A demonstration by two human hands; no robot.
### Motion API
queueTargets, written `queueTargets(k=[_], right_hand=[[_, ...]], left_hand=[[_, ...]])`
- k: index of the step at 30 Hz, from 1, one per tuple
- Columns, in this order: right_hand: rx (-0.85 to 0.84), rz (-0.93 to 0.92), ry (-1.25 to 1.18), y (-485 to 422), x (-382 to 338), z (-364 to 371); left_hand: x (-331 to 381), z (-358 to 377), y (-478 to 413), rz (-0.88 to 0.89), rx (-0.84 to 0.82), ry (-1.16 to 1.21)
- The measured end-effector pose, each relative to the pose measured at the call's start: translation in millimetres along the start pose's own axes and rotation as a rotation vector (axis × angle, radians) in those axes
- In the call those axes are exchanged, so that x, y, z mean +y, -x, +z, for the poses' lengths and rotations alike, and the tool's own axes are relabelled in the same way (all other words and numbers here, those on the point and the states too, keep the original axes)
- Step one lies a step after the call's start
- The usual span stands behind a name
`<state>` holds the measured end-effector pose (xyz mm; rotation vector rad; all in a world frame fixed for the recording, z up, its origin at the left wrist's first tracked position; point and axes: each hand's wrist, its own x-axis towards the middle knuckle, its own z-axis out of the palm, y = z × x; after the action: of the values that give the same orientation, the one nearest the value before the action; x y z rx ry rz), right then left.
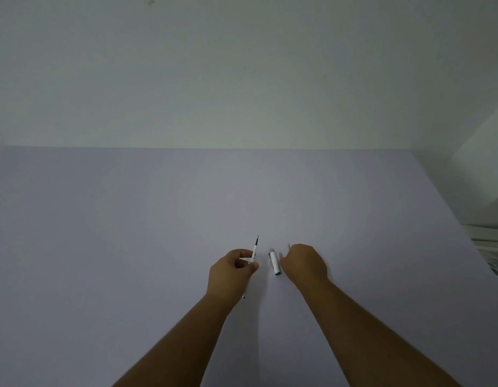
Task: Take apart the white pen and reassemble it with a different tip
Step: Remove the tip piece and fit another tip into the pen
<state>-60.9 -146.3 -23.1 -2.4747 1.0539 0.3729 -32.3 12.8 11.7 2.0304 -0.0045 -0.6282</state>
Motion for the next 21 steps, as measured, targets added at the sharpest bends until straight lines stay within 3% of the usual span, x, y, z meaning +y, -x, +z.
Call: queueTargets(k=[6, 10, 15, 18, 21], right_hand=[[0.006, 0.013, -0.111, 4.2, 1.5, -1.5], [0.076, -0.015, -0.595, 6.2, -2.8, -19.9], [-0.019, -0.085, -1.133, 23.4, -21.3, -51.8], [-0.043, -0.124, -1.222, 33.2, -29.6, -66.1], [-0.046, -0.172, -1.158, 41.5, -31.5, -73.7]], left_hand=[[2.6, -1.6, 2.8, 0.000, -0.009, -0.006], [7.8, -3.3, 6.4, 0.014, -0.018, -0.027], [22.1, -7.3, 13.6, 0.057, -0.014, -0.047], [30.4, -8.9, 19.9, 0.080, -0.016, -0.042], [36.8, -10.0, 26.6, 0.101, -0.015, -0.038]])
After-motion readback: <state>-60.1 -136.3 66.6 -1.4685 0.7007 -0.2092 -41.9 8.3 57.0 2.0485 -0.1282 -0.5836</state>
